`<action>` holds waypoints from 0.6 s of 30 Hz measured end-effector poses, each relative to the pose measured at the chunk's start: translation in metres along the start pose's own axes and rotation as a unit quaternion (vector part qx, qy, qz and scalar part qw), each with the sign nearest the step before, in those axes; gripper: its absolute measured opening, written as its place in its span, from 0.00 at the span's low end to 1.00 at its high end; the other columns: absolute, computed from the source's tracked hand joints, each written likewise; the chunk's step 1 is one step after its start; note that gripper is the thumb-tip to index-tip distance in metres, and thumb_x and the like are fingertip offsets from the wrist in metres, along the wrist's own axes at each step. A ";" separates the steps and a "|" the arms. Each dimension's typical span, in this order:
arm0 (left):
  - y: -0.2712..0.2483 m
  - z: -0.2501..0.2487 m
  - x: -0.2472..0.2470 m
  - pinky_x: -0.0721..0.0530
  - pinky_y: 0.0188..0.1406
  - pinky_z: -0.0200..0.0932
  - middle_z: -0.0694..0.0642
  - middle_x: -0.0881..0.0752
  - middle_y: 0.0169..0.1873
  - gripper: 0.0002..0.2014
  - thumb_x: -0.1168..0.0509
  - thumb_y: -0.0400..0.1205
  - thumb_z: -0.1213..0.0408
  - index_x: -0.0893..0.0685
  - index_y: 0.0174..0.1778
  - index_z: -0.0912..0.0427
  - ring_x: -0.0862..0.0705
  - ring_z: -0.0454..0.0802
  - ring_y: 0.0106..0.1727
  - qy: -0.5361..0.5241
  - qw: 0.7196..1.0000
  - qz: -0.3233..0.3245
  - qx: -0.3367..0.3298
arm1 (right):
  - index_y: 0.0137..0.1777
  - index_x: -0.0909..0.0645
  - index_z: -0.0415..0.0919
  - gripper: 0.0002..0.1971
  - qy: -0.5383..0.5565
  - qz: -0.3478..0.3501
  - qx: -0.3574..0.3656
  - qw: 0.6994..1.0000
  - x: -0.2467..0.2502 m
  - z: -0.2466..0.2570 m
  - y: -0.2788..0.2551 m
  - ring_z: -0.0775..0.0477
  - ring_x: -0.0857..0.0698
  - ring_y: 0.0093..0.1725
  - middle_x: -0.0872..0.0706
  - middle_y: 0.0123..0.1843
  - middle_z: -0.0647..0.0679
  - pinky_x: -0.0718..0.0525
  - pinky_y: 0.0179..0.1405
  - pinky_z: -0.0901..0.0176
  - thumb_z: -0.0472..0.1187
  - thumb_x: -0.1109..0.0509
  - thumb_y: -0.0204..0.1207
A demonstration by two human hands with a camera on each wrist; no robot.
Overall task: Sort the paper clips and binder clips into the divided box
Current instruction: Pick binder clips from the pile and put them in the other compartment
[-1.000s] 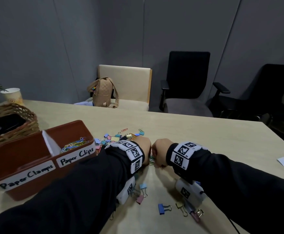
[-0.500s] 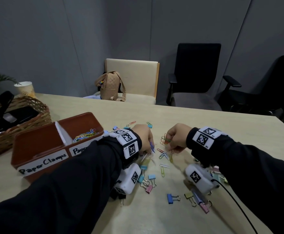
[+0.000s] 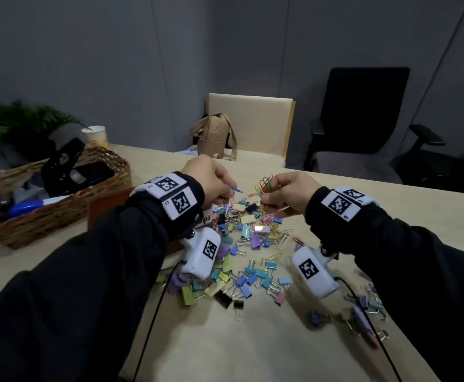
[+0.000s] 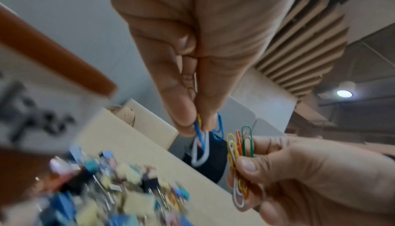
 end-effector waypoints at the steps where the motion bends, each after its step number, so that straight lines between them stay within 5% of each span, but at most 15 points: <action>1: -0.001 0.005 0.011 0.15 0.29 0.40 0.58 0.10 0.31 0.04 0.25 0.74 0.70 0.10 0.35 0.57 0.16 0.48 0.26 -0.004 1.000 -0.025 0.002 | 0.34 0.20 0.39 0.09 -0.006 -0.002 0.015 1.000 -0.007 0.004 0.001 0.51 0.18 0.24 0.15 0.28 0.44 0.20 0.19 0.67 0.30 0.25 0.73; 4: -0.004 0.021 0.036 0.12 0.36 0.41 0.55 0.10 0.32 0.07 0.24 0.73 0.71 0.11 0.33 0.55 0.14 0.48 0.29 -0.006 0.997 -0.083 0.002 | 0.37 0.20 0.36 0.07 0.008 -0.002 0.042 0.999 -0.030 0.015 0.004 0.54 0.23 0.19 0.16 0.29 0.43 0.26 0.15 0.70 0.29 0.25 0.72; 9: -0.008 0.048 0.058 0.10 0.44 0.49 0.53 0.11 0.31 0.09 0.24 0.72 0.71 0.12 0.31 0.53 0.10 0.54 0.34 0.025 0.989 -0.146 0.021 | 0.45 0.21 0.32 0.07 0.104 0.009 0.060 0.993 -0.062 0.032 0.013 0.53 0.20 0.17 0.18 0.33 0.37 0.17 0.18 0.66 0.23 0.28 0.73; 11: -0.011 0.054 0.060 0.10 0.42 0.49 0.53 0.11 0.31 0.10 0.24 0.72 0.71 0.12 0.30 0.51 0.10 0.55 0.36 0.048 0.986 -0.156 0.024 | 0.41 0.22 0.31 0.06 0.110 0.006 0.084 0.990 -0.072 0.041 0.017 0.53 0.21 0.17 0.18 0.33 0.36 0.16 0.20 0.65 0.23 0.28 0.73; 14: -0.018 0.060 0.061 0.16 0.22 0.34 0.47 0.13 0.30 0.08 0.23 0.72 0.64 0.14 0.32 0.48 0.13 0.47 0.32 0.097 0.983 -0.152 0.031 | 0.39 0.21 0.32 0.07 0.078 0.010 0.108 0.991 -0.090 0.050 0.024 0.53 0.19 0.17 0.17 0.31 0.39 0.14 0.22 0.63 0.24 0.27 0.72; 16: -0.021 0.060 0.061 0.19 0.23 0.35 0.45 0.16 0.31 0.06 0.23 0.72 0.62 0.14 0.38 0.47 0.18 0.39 0.30 0.128 0.982 -0.139 0.029 | 0.36 0.20 0.34 0.08 0.024 0.022 0.118 0.993 -0.101 0.051 0.027 0.49 0.17 0.21 0.15 0.31 0.38 0.12 0.27 0.58 0.25 0.25 0.70; 18: -0.022 0.060 0.062 0.20 0.33 0.34 0.46 0.15 0.35 0.06 0.26 0.73 0.65 0.12 0.40 0.48 0.16 0.43 0.34 0.158 0.978 -0.132 0.020 | 0.38 0.17 0.37 0.08 -0.019 0.035 0.121 0.992 -0.108 0.050 0.028 0.45 0.14 0.27 0.12 0.35 0.39 0.11 0.32 0.55 0.26 0.23 0.68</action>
Point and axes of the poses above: each hand's wrist, its own y-axis towards the middle knuckle, its own x-axis out of the back of the hand, z = x × y, the point moved 3 cm from there along y, towards the middle knuckle
